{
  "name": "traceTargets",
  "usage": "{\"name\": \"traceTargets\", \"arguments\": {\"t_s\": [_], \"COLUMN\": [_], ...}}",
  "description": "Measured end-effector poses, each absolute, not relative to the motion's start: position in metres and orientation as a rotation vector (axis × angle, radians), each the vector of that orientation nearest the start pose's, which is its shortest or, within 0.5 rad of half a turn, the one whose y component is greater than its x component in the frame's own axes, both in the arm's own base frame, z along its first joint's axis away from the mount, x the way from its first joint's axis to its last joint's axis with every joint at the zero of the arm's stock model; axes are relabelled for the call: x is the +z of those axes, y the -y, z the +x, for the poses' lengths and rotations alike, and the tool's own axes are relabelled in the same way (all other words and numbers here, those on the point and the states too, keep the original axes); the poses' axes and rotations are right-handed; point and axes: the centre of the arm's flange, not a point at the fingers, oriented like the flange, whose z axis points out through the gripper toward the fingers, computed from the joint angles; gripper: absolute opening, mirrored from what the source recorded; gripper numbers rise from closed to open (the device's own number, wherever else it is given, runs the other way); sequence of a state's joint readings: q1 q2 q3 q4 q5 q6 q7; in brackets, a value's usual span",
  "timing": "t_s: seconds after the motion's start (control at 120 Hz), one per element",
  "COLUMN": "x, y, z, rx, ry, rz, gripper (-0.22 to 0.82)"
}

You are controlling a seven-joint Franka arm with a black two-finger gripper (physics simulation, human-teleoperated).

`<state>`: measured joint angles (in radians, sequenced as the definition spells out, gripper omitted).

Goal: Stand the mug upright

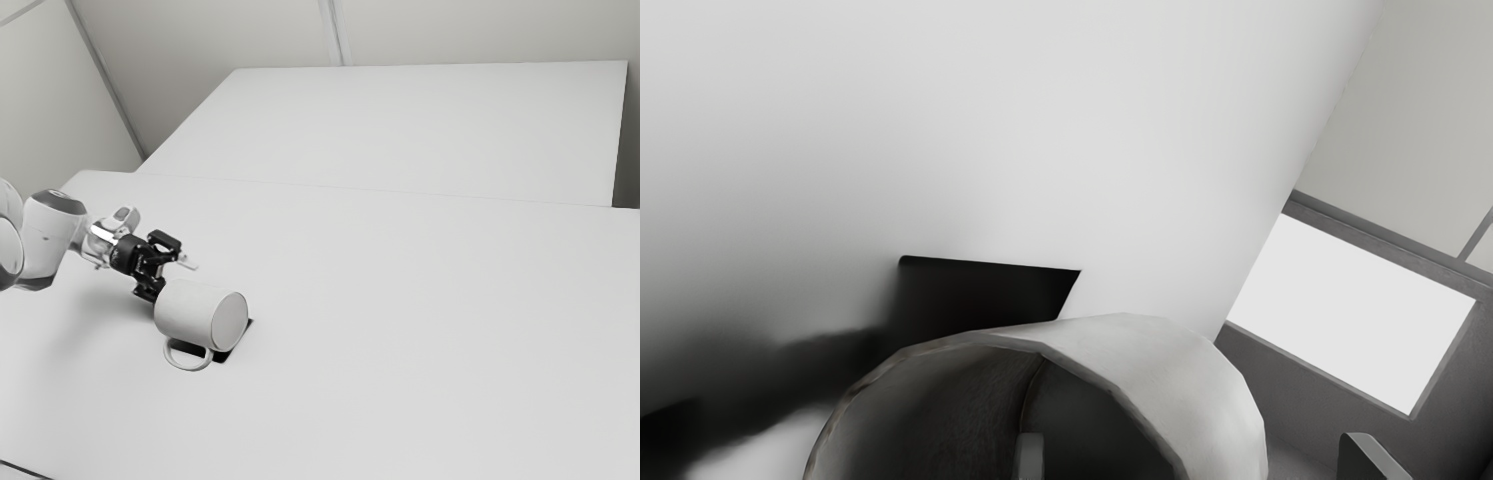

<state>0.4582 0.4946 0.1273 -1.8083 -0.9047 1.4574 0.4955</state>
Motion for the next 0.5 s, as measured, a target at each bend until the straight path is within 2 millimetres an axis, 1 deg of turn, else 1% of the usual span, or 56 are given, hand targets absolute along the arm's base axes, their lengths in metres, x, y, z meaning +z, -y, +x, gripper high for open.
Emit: {"name": "traceTargets", "arguments": {"t_s": [0.058,0.1,0.15,0.2,0.308,0.5], "x": [0.271,0.274,0.277,0.279,0.282,0.286], "y": [-0.234,-0.234,-0.232,-0.230,-0.228,-0.218], "z": [0.529,0.529,0.531,0.532,0.534,0.538], "rx": [-0.278,-0.280,-0.283,-0.285,-0.296,-0.321], "ry": [-0.420,-0.419,-0.417,-0.413,-0.417,-0.426], "rz": [1.981,1.981,1.980,1.980,1.976,1.970], "gripper": [0.25,0.16,0.07,0.01,-0.08,-0.14]}}
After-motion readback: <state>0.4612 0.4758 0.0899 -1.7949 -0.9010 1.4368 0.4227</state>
